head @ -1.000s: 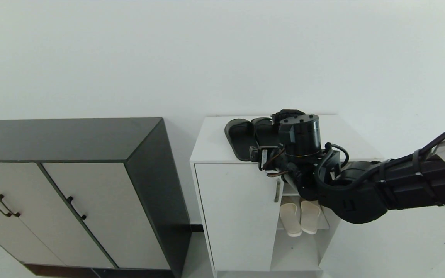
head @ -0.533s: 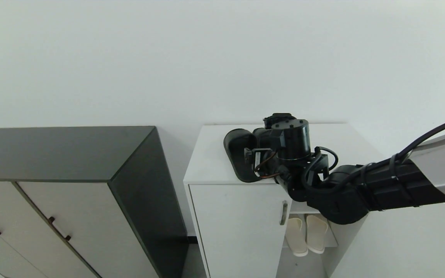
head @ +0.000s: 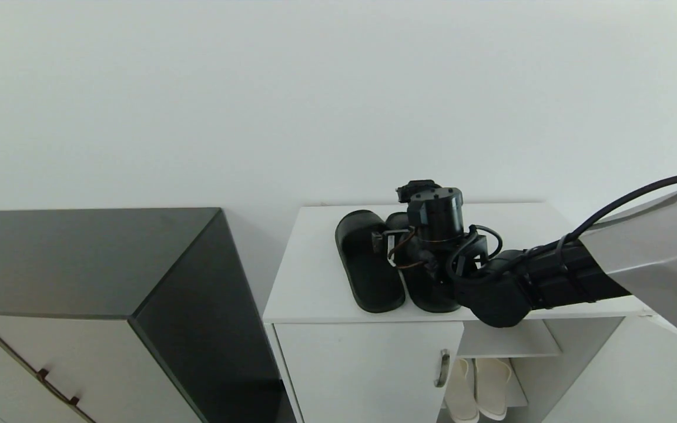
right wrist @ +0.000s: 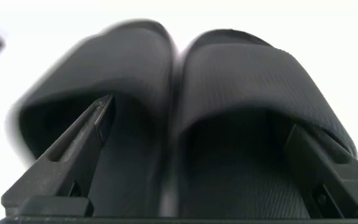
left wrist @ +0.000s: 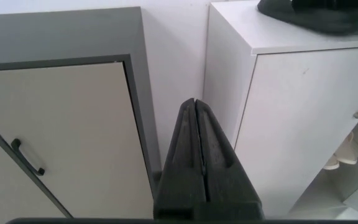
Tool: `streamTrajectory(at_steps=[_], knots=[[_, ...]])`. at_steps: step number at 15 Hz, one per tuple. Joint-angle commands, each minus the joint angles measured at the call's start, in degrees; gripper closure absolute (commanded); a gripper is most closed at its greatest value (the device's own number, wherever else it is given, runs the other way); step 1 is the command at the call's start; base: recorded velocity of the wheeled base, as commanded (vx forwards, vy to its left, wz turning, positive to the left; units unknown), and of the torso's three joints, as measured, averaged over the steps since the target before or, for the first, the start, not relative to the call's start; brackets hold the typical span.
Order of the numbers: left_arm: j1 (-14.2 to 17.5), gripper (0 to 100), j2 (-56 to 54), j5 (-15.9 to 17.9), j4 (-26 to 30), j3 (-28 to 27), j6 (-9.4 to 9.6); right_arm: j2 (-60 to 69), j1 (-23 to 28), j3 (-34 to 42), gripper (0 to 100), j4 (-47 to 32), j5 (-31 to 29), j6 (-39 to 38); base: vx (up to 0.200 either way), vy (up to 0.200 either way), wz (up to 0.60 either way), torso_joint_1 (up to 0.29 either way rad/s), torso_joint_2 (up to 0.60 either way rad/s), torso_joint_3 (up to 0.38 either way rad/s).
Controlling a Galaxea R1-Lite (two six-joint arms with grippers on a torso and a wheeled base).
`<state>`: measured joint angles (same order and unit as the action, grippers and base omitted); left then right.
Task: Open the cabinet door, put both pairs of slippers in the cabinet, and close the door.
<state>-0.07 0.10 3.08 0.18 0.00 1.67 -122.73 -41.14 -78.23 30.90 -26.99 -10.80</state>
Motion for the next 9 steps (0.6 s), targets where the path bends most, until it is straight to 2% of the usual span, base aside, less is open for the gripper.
streamTrajectory(at_steps=[1,6,9], knots=[[0.0,100,0.0,0.0,0.0,0.0,0.0,-1.1,0.2,-0.4,0,0.1,0.2,0.1,0.0,0.0,0.0,0.0,0.0,0.0],[0.0,100,0.0,0.0,0.0,0.0,0.0,-1.9,0.2,-1.1,0,0.7,1.2,0.4,0.0,0.0,0.0,0.0,0.0,0.0],[0.0,100,0.0,0.1,0.0,0.0,0.0,-7.9,0.3,-8.4,0,0.7,1.2,4.1,0.0,0.0,0.0,0.0,0.0,0.0]])
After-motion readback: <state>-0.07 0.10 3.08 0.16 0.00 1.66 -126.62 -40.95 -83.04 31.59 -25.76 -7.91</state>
